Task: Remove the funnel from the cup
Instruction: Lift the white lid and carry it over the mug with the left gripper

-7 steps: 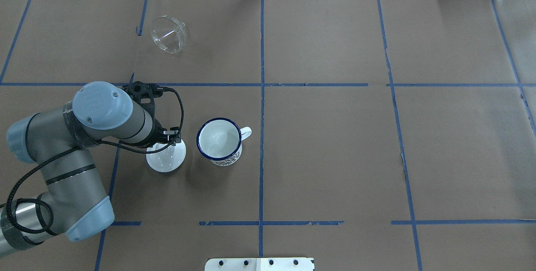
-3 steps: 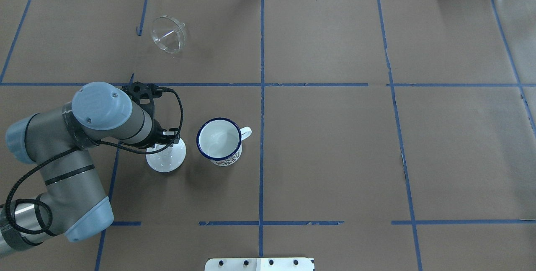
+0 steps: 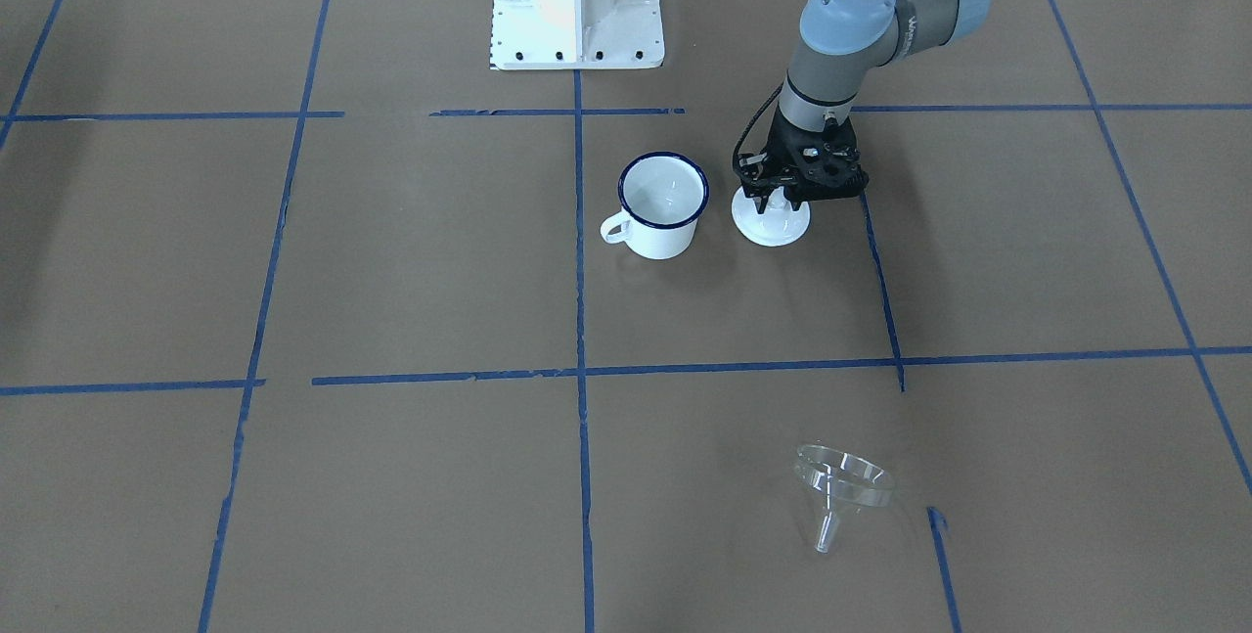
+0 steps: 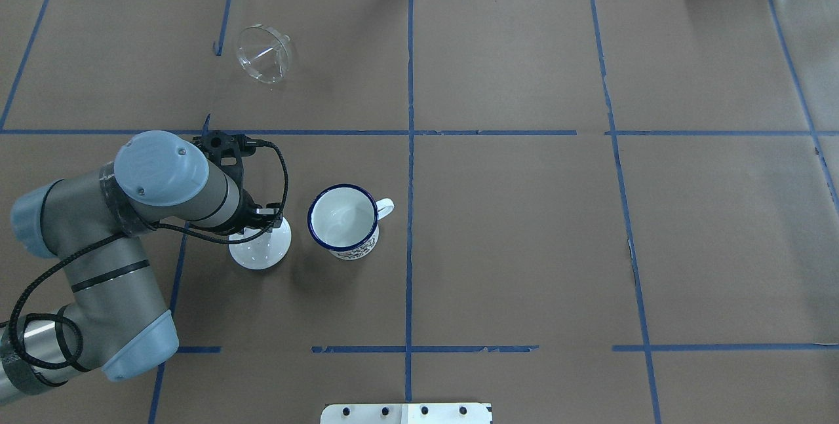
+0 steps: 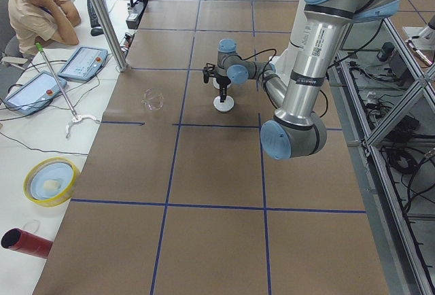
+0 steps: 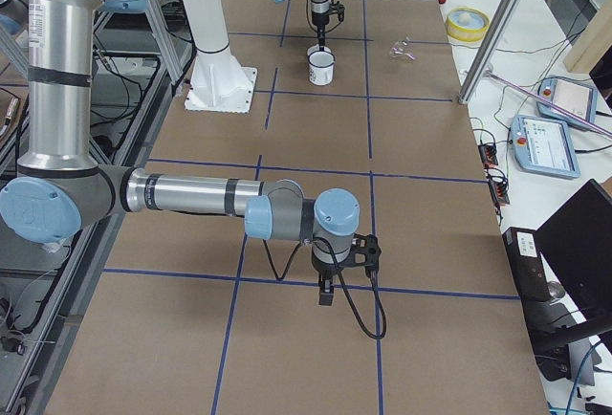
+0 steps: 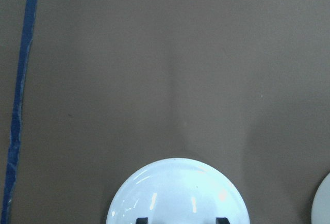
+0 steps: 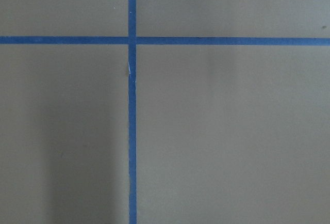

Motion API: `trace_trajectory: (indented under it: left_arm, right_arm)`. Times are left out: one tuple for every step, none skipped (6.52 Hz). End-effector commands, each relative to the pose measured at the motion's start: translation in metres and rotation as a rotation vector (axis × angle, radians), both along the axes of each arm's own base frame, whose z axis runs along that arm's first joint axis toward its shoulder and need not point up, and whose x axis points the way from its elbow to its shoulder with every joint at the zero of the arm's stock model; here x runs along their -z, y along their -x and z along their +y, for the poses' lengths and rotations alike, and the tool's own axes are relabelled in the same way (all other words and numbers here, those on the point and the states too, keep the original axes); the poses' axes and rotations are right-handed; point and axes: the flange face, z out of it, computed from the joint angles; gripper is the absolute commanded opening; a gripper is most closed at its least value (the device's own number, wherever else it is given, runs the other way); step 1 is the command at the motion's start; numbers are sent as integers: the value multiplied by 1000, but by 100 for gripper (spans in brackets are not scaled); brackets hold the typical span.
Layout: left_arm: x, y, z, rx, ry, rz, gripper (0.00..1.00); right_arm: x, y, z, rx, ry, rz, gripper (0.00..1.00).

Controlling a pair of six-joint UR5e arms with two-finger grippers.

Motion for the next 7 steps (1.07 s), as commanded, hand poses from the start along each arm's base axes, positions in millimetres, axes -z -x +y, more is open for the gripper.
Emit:
trace_trajectory:
  left_arm:
    - [0, 0, 1, -1, 1, -1, 5]
    - [2, 4, 1, 3, -2, 1, 0]
    - [11, 19, 6, 8, -15, 20, 0]
    - [31, 37, 12, 9, -3, -6, 0]
    - [61, 56, 21, 11, -7, -2, 0]
    - [97, 70, 17, 26, 4, -1, 0]
    - [131, 60, 18, -3, 47, 14, 0]
  right_arm:
    - [0, 0, 0, 0, 0, 0, 100]
    - [0, 0, 0, 0, 0, 0, 100]
    - [0, 0, 0, 0, 0, 0, 100]
    - [0, 0, 0, 0, 0, 0, 100]
    - [0, 0, 0, 0, 0, 0, 100]
    - [0, 0, 0, 0, 0, 0, 100]
    - [0, 0, 0, 0, 0, 0, 100]
